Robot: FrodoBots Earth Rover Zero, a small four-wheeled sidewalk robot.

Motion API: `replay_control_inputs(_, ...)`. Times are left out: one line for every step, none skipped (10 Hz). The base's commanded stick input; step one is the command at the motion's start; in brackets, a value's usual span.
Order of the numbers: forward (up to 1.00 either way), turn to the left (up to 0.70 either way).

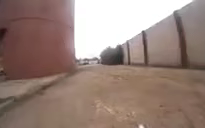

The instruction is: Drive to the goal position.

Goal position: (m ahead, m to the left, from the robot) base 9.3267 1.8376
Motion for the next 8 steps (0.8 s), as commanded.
replay_control_inputs(1.0,0.0)
replay_control_inputs(1.0,0.0)
replay_control_inputs(1.0,0.0)
replay_control_inputs(1.0,0.0)
replay_control_inputs(1.0,0.0)
replay_control_inputs(1.0,0.0)
replay_control_inputs(1.0,0.0)
replay_control_inputs(1.0,0.0)
